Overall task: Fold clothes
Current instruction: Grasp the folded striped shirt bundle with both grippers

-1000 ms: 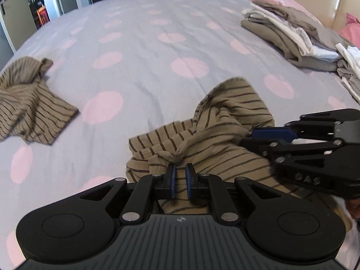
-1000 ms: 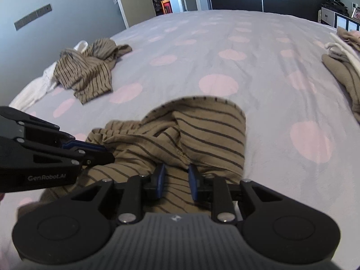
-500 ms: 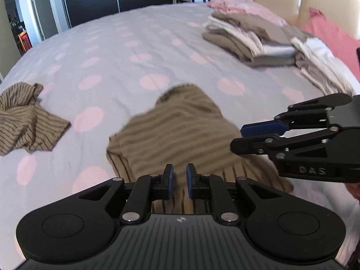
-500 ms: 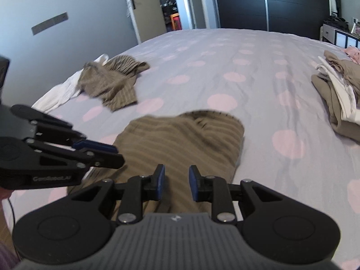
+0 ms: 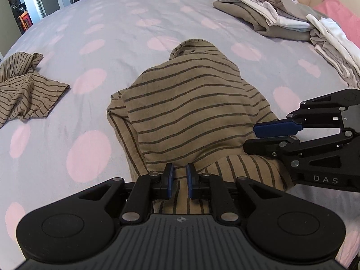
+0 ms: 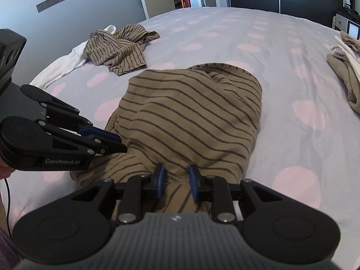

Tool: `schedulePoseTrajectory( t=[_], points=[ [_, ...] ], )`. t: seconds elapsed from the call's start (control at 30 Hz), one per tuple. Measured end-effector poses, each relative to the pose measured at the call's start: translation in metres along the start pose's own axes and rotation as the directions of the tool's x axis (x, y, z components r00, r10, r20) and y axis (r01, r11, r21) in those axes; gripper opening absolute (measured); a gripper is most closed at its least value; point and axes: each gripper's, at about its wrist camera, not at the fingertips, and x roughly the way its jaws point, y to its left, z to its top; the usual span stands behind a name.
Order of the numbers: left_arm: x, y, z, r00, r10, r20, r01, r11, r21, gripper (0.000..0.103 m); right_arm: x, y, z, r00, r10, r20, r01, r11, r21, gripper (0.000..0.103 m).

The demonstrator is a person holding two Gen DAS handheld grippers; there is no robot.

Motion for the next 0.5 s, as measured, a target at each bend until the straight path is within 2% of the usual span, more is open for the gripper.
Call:
schedulePoseTrajectory(
  t=[0.07, 0.1, 0.13, 0.17, 0.2, 0.23, 0.3, 0.33, 0.4, 0.5],
  points=[
    [-0.006, 0.001, 0.002, 1.0, 0.002, 0.016, -0.002, 1.0, -0.015, 0.014, -0.005, 0.0, 0.003, 1.0, 0.0, 0.004, 0.0, 1.0, -0.003, 0.027],
    [-0.009, 0.002, 0.003, 1.0, 0.005, 0.028, -0.004, 1.0, -0.029, 0.02, -0.008, 0.0, 0.005, 1.0, 0.0, 0.009, 0.0, 1.0, -0.005, 0.027],
    [-0.012, 0.004, 0.004, 0.999, 0.006, 0.04, -0.004, 0.999, -0.047, 0.031, -0.011, -0.001, 0.007, 1.0, 0.001, 0.017, -0.001, 1.0, 0.0, 0.028],
    [-0.015, 0.008, 0.006, 0.999, 0.003, 0.052, 0.001, 0.998, -0.07, 0.036, -0.015, -0.002, 0.009, 1.0, 0.003, 0.025, -0.003, 1.0, 0.007, 0.029],
    [-0.018, 0.012, 0.007, 0.998, -0.002, 0.066, 0.008, 0.995, -0.098, 0.048, -0.019, -0.005, 0.012, 0.999, 0.004, 0.034, -0.004, 1.0, 0.018, 0.033],
    [-0.02, 0.016, 0.007, 0.997, -0.006, 0.079, 0.016, 0.992, -0.126, 0.052, -0.022, -0.007, 0.015, 0.999, 0.004, 0.044, -0.006, 1.0, 0.031, 0.037],
    [-0.022, 0.025, 0.01, 0.995, -0.019, 0.096, 0.036, 0.983, -0.183, 0.055, -0.029, -0.012, 0.019, 0.998, -0.006, 0.063, 0.003, 0.999, 0.053, 0.042],
    [-0.022, 0.03, 0.01, 0.994, -0.025, 0.102, 0.046, 0.976, -0.211, 0.059, -0.031, -0.015, 0.021, 0.997, -0.015, 0.07, 0.011, 0.998, 0.062, 0.051],
    [-0.019, 0.041, 0.011, 0.993, -0.034, 0.11, 0.063, 0.961, -0.269, 0.061, -0.032, -0.024, 0.022, 0.997, -0.028, 0.075, 0.02, 0.995, 0.1, 0.064],
    [-0.007, 0.06, 0.009, 0.992, -0.073, 0.104, 0.107, 0.925, -0.366, 0.061, -0.028, -0.042, 0.023, 0.998, -0.024, 0.062, 0.012, 0.981, 0.192, 0.064]
  ],
)
